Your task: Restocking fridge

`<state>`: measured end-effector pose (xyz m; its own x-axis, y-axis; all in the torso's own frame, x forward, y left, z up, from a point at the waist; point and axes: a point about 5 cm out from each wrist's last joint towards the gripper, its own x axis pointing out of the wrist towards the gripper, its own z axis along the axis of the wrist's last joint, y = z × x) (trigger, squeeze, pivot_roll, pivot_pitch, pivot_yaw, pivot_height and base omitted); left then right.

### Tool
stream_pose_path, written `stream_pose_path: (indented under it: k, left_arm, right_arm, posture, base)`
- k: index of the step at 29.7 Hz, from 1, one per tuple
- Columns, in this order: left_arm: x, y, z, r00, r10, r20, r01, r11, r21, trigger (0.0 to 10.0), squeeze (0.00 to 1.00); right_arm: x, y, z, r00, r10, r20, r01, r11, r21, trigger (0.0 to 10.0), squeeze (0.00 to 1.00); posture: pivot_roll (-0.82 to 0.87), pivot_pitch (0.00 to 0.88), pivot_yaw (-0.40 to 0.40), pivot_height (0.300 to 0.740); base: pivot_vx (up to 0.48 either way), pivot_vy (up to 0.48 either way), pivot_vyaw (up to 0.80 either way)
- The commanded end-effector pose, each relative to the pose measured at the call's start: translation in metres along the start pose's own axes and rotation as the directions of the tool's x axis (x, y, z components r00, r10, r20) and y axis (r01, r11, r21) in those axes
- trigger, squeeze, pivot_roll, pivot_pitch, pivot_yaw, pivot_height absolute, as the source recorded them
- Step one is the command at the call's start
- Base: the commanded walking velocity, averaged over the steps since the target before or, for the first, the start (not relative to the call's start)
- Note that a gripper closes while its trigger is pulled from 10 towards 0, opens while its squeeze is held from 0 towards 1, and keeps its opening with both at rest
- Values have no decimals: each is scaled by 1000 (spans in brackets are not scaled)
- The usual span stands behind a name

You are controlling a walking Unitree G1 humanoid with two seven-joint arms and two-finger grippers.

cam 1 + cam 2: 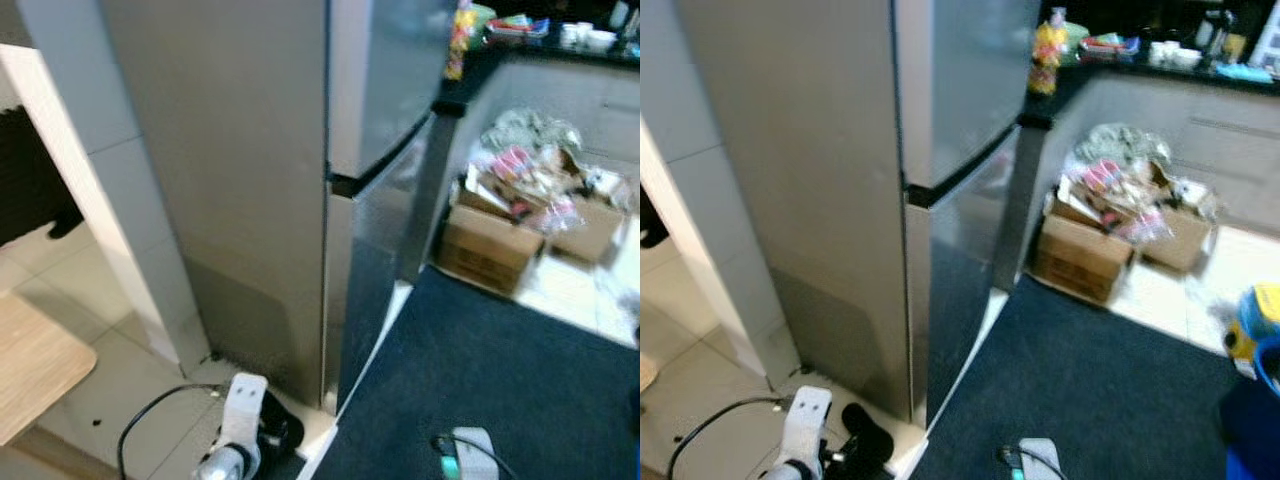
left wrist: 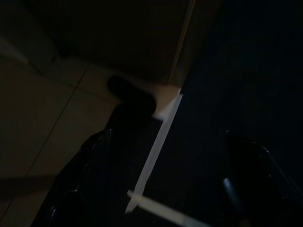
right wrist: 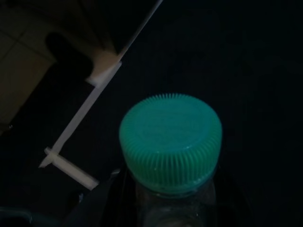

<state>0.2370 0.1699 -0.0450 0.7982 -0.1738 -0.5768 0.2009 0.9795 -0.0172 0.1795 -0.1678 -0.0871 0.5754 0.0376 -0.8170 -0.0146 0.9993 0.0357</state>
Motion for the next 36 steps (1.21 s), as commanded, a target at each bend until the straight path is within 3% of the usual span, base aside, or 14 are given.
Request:
stream_pose_path:
  k: [1,11,15,26,36]
  left_arm:
    - [-2,2,-4,1000,-8,-16,8,1000,13,10000,0]
    - [-1,-1,-4,1000,-16,-22,16,1000,6,10000,0]
    - [-1,1,-6,999,7,-33,-8,999,-32,10000,0]
    - [-1,1,-4,1000,-2,-26,2,1000,-9,10000,0]
    - [0,1,-4,1000,1,-27,-1,1000,-15,10000,0]
  right_arm:
    - [1,3,3,1000,8,15,-8,1000,8,10000,0]
    - [1,3,4,1000,8,18,-8,1000,8,10000,0]
    - [1,3,4,1000,7,18,-7,1000,7,10000,0]
    - [1,3,5,1000,9,20,-9,1000,1,10000,0]
    - [1,3,7,1000,10,22,-10,1000,-1,10000,0]
  posture:
    - [-2,0,-1,734]
    - [-5,0,-1,734]
    - [-5,0,-1,734]
    - [-4,0,-2,734]
    - [-5,0,-2,734]
  base:
    - [0,0,0]
    - [0,-384,0]
    - [0,0,0]
    - [0,0,0]
    - [0,-381,0]
